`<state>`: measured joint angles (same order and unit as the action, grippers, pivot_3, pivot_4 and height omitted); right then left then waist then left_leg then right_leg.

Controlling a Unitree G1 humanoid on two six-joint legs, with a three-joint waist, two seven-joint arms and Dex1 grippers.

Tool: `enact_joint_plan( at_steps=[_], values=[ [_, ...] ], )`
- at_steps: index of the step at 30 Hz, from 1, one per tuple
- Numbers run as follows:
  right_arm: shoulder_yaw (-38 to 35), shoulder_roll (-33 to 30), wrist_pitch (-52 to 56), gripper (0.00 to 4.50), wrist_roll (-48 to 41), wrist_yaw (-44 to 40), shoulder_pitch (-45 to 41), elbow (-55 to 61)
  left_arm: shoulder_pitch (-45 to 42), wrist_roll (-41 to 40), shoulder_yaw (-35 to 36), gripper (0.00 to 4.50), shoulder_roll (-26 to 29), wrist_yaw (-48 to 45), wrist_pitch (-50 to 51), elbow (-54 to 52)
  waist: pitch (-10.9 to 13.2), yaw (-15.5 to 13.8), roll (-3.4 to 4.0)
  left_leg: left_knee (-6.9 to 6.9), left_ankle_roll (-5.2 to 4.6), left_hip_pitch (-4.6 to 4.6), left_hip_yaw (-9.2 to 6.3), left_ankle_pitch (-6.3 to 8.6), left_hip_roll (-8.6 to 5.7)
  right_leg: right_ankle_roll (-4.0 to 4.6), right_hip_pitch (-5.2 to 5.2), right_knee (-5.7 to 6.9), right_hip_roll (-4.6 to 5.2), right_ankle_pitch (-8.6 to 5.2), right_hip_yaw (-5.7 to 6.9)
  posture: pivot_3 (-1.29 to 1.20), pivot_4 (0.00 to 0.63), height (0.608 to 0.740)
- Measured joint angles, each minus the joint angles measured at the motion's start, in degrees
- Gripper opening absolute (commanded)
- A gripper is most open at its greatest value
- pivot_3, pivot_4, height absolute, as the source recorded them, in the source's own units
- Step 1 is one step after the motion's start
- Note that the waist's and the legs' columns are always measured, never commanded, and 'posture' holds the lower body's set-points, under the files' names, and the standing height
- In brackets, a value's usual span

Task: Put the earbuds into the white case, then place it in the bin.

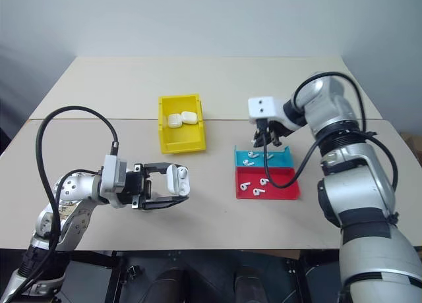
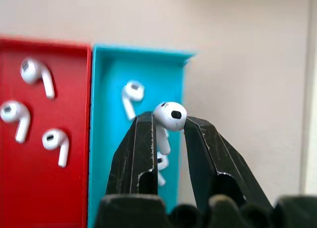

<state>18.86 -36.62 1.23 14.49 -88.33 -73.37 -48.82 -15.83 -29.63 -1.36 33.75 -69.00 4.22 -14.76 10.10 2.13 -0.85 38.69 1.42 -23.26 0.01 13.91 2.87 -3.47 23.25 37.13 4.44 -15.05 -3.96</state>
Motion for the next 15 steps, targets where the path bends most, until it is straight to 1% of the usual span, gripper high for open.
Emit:
enact_joint_plan(
  at_steps=[1,3,4,6,8,10,12,13,14,15],
  values=[
    [-1.15,-0.63,1.35,0.63,-1.21,-0.17,0.55,1.61,-0.27,-0.03,0.02,2.77,-0.30,0.21,0.14,0.04,0.00,-0.04,0.00,0.00,0.00,-0.01,0.00,0.00,0.00,0.00,0.00,0.00,0.00,0.00,0.00,0.00,0.150,0.740],
    [-7.35,-3.19,9.06,0.63,-7.44,-0.19,3.78,9.92,-1.99,-0.77,0.00,2.77,-1.35,0.91,1.21,0.26,0.01,-0.45,-0.01,0.02,0.00,-0.03,-0.01,0.00,0.00,0.00,0.00,0.00,0.00,0.00,0.01,0.00,0.150,0.740],
    [-9.08,-3.77,11.24,0.63,-9.12,0.02,4.76,12.32,-2.45,-1.11,0.03,2.77,-1.55,0.95,1.35,0.28,0.01,-0.50,-0.01,0.02,0.00,-0.02,-0.02,0.00,0.00,0.00,0.00,0.00,0.00,0.00,0.01,0.00,0.150,0.740],
    [-17.16,-5.07,20.22,0.63,-17.01,1.73,9.57,23.11,-4.07,-1.94,-0.07,2.77,-2.54,1.32,2.31,0.40,0.01,-0.92,-0.01,0.02,0.00,-0.03,-0.04,0.00,0.00,0.00,-0.01,0.00,0.00,0.00,0.01,0.00,0.150,0.740],
    [-24.99,-5.25,27.05,0.63,-24.89,4.23,15.27,33.82,-5.53,-2.23,-0.25,2.77,-3.46,1.60,3.12,0.44,0.01,-1.28,-0.02,0.02,0.00,-0.04,-0.08,0.00,0.00,0.00,-0.06,-0.01,-0.01,0.00,0.04,0.00,0.150,0.740],
    [-32.15,-4.98,33.14,0.63,-33.04,6.66,21.83,44.63,-6.89,-2.55,-0.66,2.77,-4.48,1.97,3.94,0.65,0.00,-1.40,-0.02,0.06,0.00,-0.02,-0.11,0.00,0.00,-0.01,-0.11,-0.02,-0.01,0.00,0.06,0.00,0.150,0.740],
    [-38.73,-3.29,39.73,0.63,-42.12,10.54,28.55,55.03,-7.69,-2.79,-1.36,2.77,-5.30,1.71,4.36,1.23,0.00,-1.45,-0.02,0.06,0.00,-0.01,-0.11,0.00,-0.01,-0.02,-0.14,-0.02,0.00,0.00,0.06,0.00,0.150,0.740],
    [-41.25,-2.05,43.34,0.63,-46.81,13.16,30.88,59.15,-8.36,-2.74,-1.82,2.77,-5.62,1.42,4.43,1.98,0.00,-1.42,-0.02,0.09,0.00,-0.01,-0.11,0.00,-0.02,-0.02,-0.13,0.01,0.00,0.01,0.05,0.00,0.150,0.740],
    [-42.48,-1.36,45.30,0.63,-49.30,14.75,31.96,61.25,-8.82,-2.72,-2.12,2.77,-5.99,1.32,4.44,2.25,0.00,-1.32,-0.02,0.10,0.00,0.01,-0.10,0.00,-0.03,-0.03,-0.14,0.02,0.00,0.02,0.04,0.00,0.150,0.740],
    [-45.51,0.01,49.60,0.63,-54.86,19.36,34.21,65.79,-10.19,-2.43,-2.98,2.77,-7.01,0.96,4.44,3.02,0.00,-1.31,-0.02,0.07,0.00,0.05,-0.13,0.00,-0.03,-0.03,-0.20,0.01,-0.01,0.02,0.05,0.00,0.150,0.740]
  ],
)
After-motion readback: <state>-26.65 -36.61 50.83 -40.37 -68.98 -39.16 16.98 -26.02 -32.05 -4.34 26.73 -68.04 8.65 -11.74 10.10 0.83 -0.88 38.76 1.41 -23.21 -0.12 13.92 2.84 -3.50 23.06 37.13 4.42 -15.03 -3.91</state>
